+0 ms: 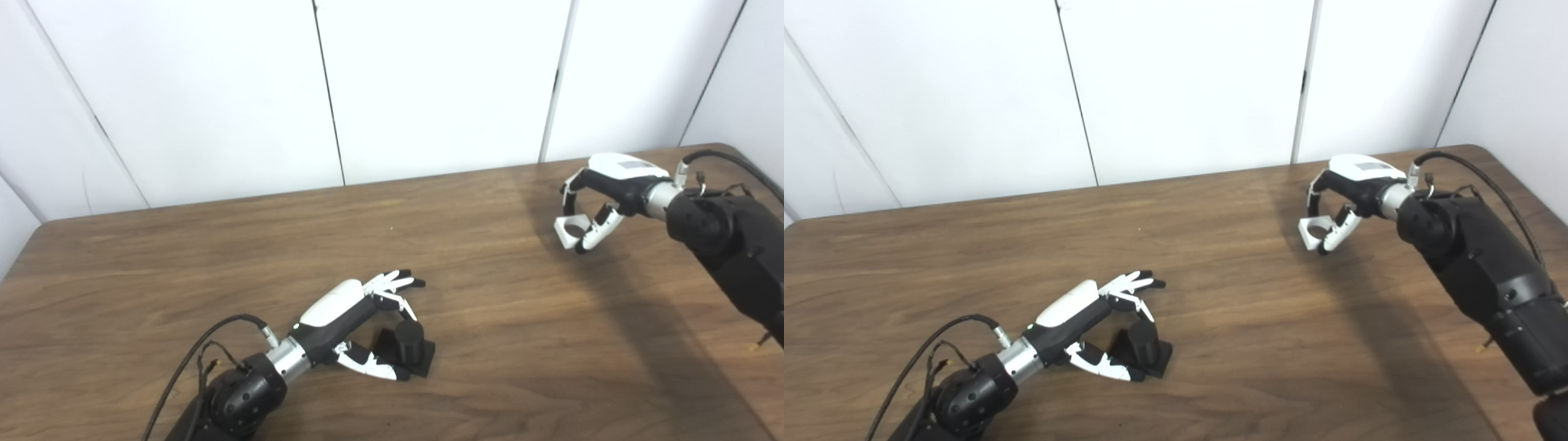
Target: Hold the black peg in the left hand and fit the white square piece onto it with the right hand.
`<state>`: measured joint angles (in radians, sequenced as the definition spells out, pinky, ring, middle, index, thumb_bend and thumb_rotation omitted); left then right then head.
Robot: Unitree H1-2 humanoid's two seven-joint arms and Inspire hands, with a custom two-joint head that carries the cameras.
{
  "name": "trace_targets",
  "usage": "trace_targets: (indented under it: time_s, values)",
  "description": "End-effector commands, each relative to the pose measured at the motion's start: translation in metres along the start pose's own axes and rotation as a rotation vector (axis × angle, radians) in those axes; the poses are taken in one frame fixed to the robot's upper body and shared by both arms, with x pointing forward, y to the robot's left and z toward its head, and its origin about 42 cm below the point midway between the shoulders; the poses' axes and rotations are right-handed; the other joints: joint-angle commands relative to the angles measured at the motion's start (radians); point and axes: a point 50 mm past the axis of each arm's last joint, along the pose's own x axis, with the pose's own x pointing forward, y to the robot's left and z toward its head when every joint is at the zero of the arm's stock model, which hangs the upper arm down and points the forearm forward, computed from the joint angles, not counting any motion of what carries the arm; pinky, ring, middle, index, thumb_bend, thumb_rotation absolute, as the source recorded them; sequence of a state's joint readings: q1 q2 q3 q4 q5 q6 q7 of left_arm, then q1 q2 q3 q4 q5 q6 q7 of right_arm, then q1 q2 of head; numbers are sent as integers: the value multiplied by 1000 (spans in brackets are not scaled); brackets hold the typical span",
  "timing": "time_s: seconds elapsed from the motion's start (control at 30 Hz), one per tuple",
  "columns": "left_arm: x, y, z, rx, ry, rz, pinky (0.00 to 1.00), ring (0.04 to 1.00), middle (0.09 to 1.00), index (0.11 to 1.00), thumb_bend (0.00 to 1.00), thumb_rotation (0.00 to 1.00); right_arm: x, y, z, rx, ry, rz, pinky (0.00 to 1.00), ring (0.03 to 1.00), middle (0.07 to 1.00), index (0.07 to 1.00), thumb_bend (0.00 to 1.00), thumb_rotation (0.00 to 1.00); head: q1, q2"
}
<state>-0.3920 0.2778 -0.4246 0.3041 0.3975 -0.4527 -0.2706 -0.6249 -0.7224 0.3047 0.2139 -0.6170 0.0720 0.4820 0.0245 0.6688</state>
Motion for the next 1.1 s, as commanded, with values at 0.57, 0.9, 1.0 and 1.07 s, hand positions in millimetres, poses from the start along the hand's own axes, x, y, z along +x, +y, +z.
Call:
trace_targets:
  time_s: [0.57, 0.9, 1.0, 1.07]
  values:
    - [9, -2, -5, 47, 61, -29, 1000, 1000, 937, 494, 519, 79, -28, -45, 61, -67, -252, -120, 827, 901, 824, 482, 523, 133, 91, 10]
    - [11, -2, -5, 53, 62, -27, 991, 1000, 937, 494, 519, 80, -47, -47, 107, -95, -450, -150, 826, 891, 808, 481, 523, 135, 99, 16]
    - [13, -3, -5, 52, 61, -24, 990, 1000, 936, 494, 519, 81, -56, -48, 123, -102, -499, -149, 871, 890, 808, 480, 523, 136, 100, 17]
    - [13, -4, -5, 54, 58, -23, 982, 1000, 933, 494, 519, 82, -62, -47, 134, -109, -528, -144, 892, 890, 808, 480, 522, 137, 99, 19]
